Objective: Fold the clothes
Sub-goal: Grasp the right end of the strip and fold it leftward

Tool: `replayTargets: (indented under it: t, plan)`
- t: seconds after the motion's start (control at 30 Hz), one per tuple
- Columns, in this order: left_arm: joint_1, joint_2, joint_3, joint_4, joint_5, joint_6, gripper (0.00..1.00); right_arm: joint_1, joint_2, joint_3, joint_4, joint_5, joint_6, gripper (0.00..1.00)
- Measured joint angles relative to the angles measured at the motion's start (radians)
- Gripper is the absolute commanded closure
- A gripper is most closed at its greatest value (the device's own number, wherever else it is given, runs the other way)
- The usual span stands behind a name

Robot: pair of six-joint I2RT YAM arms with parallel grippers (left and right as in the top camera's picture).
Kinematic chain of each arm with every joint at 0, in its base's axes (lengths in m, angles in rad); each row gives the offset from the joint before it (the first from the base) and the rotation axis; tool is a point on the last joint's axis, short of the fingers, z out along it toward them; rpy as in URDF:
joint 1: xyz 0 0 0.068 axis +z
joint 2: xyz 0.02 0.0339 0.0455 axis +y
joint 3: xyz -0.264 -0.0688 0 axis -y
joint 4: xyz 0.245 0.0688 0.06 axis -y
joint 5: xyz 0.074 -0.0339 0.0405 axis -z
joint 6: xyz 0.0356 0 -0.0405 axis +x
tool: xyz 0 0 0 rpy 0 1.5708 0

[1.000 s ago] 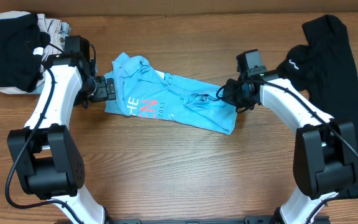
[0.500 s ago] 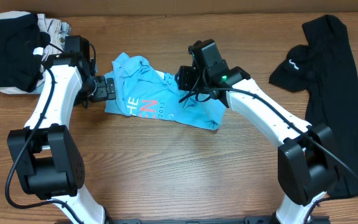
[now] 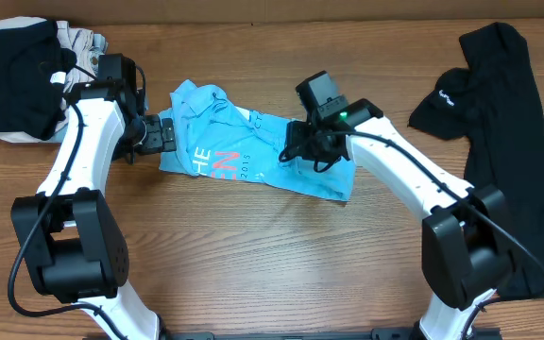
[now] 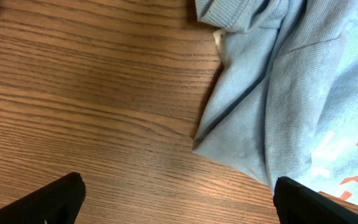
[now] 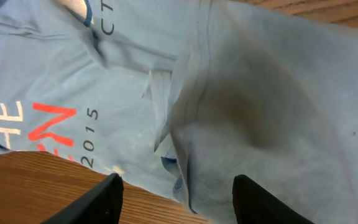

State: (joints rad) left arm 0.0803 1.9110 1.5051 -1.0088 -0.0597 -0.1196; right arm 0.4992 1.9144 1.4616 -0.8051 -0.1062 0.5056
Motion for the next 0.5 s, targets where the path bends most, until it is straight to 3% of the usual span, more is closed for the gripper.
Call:
replayTargets:
  t: [0.5]
  plan:
    - [0.000, 0.000, 0.000, 0.010, 0.000, 0.000, 0.00, 0.132, 0.109, 0.008, -0.003, 0.197, 0.136, 0.39]
